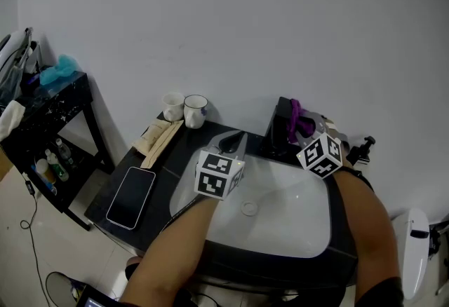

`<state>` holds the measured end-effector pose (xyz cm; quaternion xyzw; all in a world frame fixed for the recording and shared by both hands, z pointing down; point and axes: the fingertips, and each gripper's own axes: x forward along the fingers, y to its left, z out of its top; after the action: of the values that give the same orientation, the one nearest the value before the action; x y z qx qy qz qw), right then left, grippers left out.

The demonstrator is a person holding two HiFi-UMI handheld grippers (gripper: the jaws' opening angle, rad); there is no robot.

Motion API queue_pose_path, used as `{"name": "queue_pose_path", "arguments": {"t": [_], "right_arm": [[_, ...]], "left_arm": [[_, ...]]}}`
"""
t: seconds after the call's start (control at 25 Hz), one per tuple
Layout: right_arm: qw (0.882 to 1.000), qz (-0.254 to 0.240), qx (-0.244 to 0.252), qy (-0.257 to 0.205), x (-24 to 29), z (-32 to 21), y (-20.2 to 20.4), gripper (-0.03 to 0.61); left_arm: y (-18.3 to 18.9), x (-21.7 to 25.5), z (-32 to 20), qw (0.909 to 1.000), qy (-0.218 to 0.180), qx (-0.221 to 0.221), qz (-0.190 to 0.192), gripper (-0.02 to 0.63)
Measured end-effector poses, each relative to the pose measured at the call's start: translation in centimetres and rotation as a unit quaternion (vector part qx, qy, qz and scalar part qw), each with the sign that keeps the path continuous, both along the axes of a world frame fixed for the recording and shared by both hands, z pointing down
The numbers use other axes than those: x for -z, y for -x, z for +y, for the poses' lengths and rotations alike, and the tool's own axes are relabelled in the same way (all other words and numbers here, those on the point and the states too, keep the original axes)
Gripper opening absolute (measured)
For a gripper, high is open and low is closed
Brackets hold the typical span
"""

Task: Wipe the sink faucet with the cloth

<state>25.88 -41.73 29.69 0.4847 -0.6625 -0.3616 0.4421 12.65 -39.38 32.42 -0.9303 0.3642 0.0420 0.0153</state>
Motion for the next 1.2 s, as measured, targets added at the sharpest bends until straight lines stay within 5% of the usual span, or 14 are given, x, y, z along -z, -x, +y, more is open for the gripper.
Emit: {"name": "queue_pose_path", "arguments": {"t": [0.36,0.68,1.2], "right_arm": [[0.999,0.006,-0.002,0.042,-3.6,0.3,0.1,0.067],[0.990,0.092,0.016,0.106,-11.2,1.5,1.2,0.067],[0.995,-0.026,0.006,0.101,-9.1,4.5,2.2,0.071]], "left_arm": [[0.1,-0.1,-0.1,1.0000,0.000,0.004,-0.006,0.017],[0.4,-0.1,-0.2,0.9999,0.000,0.009,-0.004,0.017],[1.5,0.3,0.0,0.9998,0.002,0.018,0.008,0.018]]}}
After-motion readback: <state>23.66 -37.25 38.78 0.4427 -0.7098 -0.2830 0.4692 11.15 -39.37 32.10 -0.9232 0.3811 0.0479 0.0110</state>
